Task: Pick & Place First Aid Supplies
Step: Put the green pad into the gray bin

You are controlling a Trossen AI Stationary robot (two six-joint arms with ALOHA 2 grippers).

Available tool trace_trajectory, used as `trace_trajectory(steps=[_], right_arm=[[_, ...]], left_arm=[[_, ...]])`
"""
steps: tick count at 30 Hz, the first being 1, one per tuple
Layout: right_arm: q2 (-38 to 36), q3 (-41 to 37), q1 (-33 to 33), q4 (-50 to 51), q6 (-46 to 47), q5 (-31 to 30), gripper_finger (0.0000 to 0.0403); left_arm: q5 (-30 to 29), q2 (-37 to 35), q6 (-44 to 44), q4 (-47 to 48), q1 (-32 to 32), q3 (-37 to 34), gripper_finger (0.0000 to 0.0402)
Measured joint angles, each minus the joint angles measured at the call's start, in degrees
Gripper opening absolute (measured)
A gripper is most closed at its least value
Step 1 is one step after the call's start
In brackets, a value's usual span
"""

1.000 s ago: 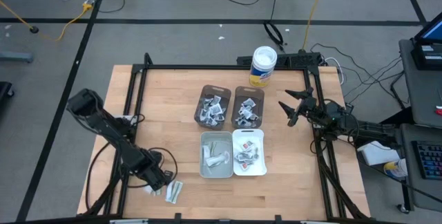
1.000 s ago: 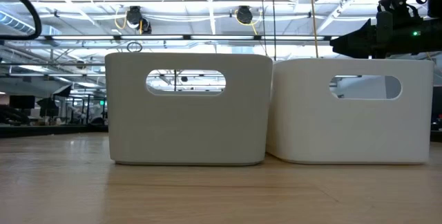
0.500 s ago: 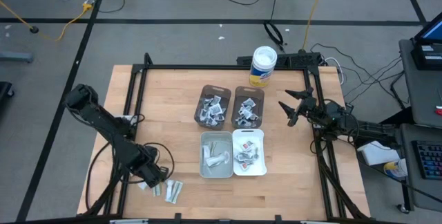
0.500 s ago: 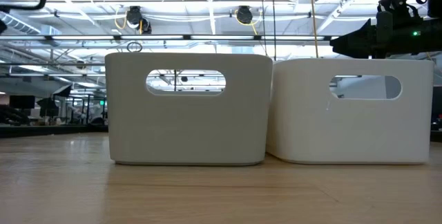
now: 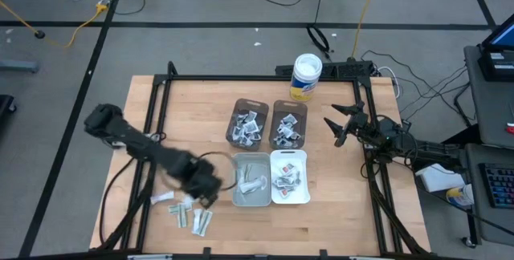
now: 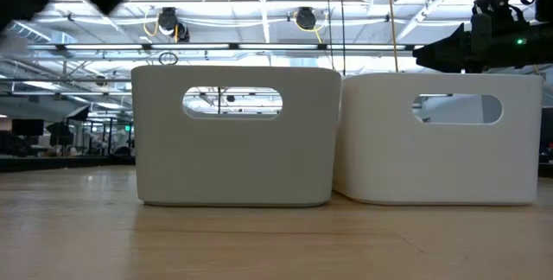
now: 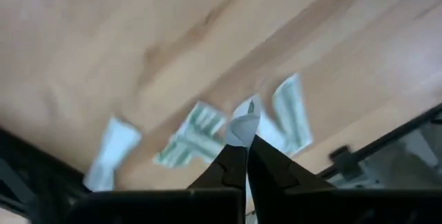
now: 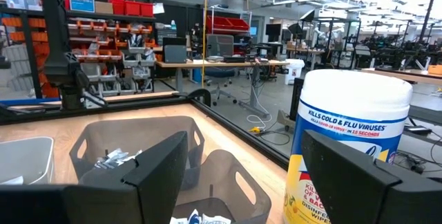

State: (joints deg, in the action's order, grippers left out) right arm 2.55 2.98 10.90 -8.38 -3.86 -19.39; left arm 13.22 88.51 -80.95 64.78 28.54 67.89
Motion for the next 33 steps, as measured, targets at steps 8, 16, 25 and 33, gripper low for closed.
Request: trace_trajectory(steps=[8, 16, 25, 33], right_arm=[[0.0, 0.0, 0.0, 0.0, 0.0, 0.0, 0.0279], [0.0, 0.0, 0.0, 0.0, 0.0, 0.0, 0.0279], [0.0, 0.0, 0.0, 0.0, 0.0, 0.0, 0.0279], [0.0, 0.0, 0.0, 0.0, 0.0, 0.0, 0.0279]], left_arm=[[-0.6, 14.6, 27.5, 7.8, -15.8, 20.8, 0.0006], [0.1, 26.2, 40.6, 13.9, -23.1, 38.1, 0.0006], [-0.9, 32.8, 42.3, 13.3, -22.3, 42.3, 0.0005], [-1.3, 38.0, 41.3, 7.5, -20.8, 42.3, 0.0004]])
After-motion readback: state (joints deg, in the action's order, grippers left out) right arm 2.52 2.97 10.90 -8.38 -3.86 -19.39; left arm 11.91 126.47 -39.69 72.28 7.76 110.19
